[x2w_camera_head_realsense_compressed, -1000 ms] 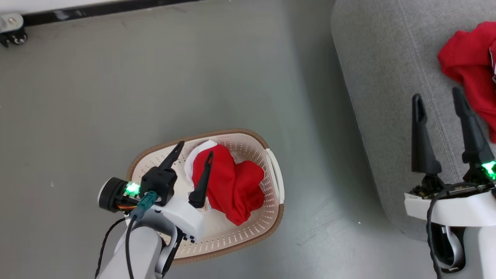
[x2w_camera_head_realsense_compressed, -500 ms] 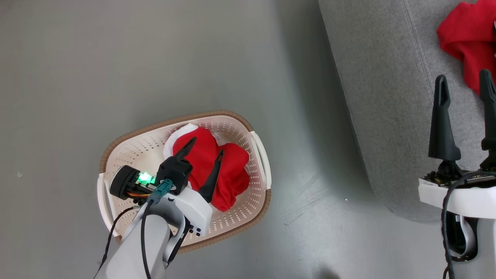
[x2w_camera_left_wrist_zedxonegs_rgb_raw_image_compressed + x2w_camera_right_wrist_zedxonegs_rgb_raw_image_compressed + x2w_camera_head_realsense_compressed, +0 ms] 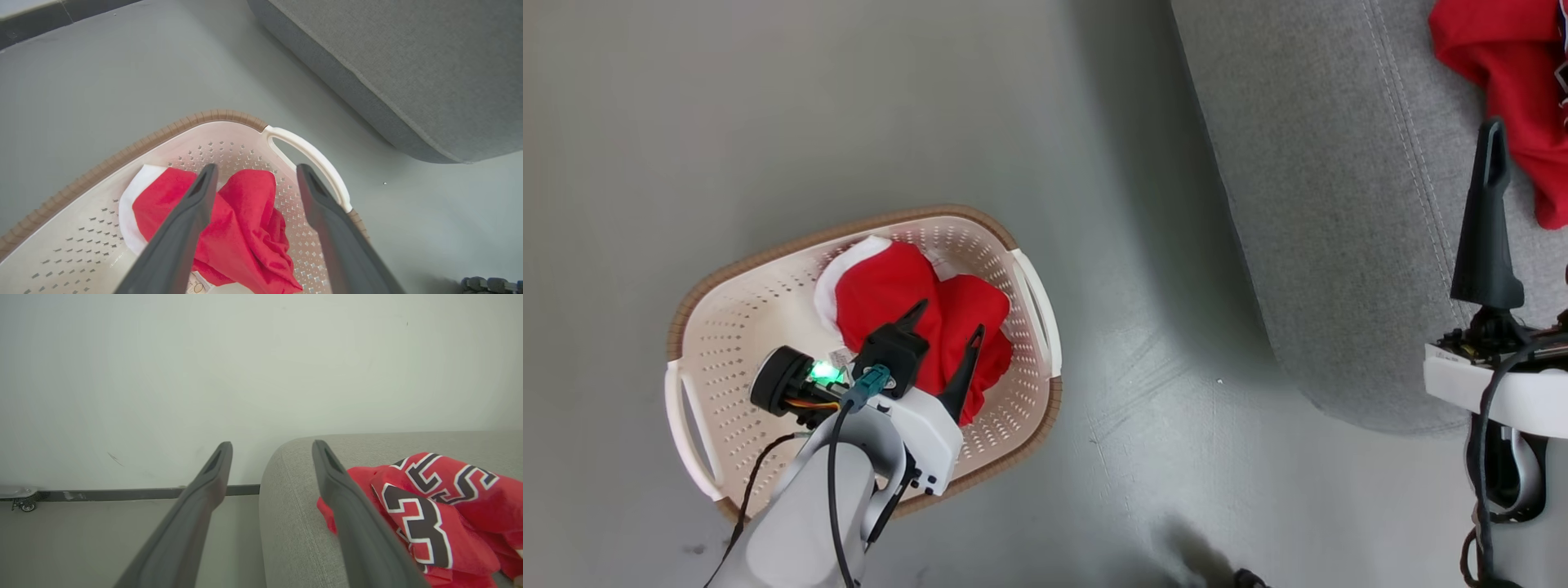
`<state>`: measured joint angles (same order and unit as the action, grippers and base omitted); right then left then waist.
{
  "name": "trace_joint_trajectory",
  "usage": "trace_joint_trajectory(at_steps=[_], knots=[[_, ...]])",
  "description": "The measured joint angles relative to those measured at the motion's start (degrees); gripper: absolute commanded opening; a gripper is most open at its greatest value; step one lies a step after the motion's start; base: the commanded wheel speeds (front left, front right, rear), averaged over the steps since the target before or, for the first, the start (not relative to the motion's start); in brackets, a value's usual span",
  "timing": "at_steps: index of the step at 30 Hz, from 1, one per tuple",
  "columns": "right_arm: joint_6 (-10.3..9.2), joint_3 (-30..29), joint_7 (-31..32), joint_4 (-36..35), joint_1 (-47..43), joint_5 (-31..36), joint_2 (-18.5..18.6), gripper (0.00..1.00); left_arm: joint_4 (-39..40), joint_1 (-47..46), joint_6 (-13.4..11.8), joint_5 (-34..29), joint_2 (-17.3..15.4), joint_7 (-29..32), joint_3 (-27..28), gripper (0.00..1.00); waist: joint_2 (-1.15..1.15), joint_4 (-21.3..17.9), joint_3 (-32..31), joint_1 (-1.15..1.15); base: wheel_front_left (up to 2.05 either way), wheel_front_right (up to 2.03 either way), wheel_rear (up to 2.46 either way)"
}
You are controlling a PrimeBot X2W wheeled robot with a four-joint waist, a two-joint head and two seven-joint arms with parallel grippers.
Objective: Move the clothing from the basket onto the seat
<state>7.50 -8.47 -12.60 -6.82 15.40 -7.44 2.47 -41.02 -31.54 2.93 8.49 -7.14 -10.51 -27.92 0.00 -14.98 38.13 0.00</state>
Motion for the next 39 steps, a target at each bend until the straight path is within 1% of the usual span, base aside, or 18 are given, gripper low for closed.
trace_joint_trajectory(at_steps=[6, 21, 27, 32, 39], knots=[[0.00, 0.15, -0.07, 0.09, 1.35, -0.71, -0.01, 1.00, -2.77, -1.13, 0.69, 0.02, 0.16, 1.02, -0.41, 1.00, 0.00, -1.41, 1.78, 0.00, 0.00, 0.00, 0.00], [0.00, 1.87, -0.91, 1.07, 4.03, -1.20, -0.02, 1.00, -10.53, -3.94, 0.80, 0.19, -0.31, 3.80, 0.02, 1.00, 0.00, -3.65, 5.77, 0.00, 0.00, 0.00, 0.00], [0.00, 2.11, -1.15, 1.38, 5.01, -1.20, -0.02, 1.00, -12.81, -4.98, -0.10, 0.47, -0.47, 4.48, 0.88, 1.00, 0.00, -4.13, 7.04, 0.00, 0.00, 0.00, 0.00], [0.00, 2.38, -1.29, 1.75, 5.62, -1.20, -0.02, 1.00, -14.50, -6.20, -1.43, 0.47, -0.35, 4.95, 1.25, 1.00, 0.00, -4.37, 7.88, 0.00, 0.00, 0.00, 0.00], [0.00, 3.20, -1.55, 2.24, 6.22, -1.20, -0.02, 1.00, -16.84, -6.70, -2.05, 0.09, 0.26, 5.49, 0.60, 1.00, 0.00, -4.50, 8.57, 0.00, 0.00, 0.00, 0.00]])
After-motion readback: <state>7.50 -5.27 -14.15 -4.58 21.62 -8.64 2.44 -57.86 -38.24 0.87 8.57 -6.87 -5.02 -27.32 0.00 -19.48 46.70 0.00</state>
